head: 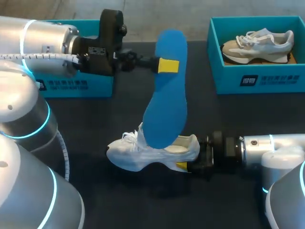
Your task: Take the shoe out of the shoebox, open the shoe tongue, remove and reinsert the insole, then place the shoe into the shoebox
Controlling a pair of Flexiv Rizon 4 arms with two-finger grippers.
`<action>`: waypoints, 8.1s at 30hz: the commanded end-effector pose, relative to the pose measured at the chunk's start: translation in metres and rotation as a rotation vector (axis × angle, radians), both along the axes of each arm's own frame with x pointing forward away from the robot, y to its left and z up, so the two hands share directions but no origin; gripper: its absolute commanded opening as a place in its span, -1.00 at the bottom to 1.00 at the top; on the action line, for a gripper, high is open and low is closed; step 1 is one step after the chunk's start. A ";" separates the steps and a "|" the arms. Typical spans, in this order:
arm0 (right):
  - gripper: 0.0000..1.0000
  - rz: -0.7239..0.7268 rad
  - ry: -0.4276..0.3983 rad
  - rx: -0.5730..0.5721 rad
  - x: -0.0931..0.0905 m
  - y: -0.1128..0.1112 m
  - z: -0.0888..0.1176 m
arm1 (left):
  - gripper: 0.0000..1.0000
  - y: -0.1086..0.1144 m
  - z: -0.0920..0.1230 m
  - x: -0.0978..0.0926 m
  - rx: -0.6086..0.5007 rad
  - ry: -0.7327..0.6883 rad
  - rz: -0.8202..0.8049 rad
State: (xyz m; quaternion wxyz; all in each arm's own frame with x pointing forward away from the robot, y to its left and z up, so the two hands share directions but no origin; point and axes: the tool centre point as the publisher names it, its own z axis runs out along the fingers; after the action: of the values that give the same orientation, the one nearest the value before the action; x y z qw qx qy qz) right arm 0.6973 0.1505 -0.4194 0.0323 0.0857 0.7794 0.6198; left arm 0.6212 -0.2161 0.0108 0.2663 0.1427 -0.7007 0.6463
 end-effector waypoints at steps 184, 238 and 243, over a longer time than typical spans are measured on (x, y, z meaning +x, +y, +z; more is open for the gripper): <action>1.00 0.058 0.256 -1.299 0.013 -0.015 0.090 | -1.00 0.069 0.031 -0.043 -0.074 0.016 -0.007; -1.00 0.122 0.265 -1.255 0.036 0.014 0.023 | -1.00 0.069 0.031 -0.043 -0.074 0.016 -0.007; -1.00 0.112 0.262 -1.253 0.034 0.016 0.027 | -1.00 0.069 0.031 -0.043 -0.074 0.016 -0.007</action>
State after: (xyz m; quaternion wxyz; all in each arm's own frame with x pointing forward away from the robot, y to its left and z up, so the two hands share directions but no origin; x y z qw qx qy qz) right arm 0.7333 0.1648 -0.3943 -0.0550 0.0839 0.9944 0.0330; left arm 0.5783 -0.1459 0.0425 0.2792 0.1356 -0.6754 0.6690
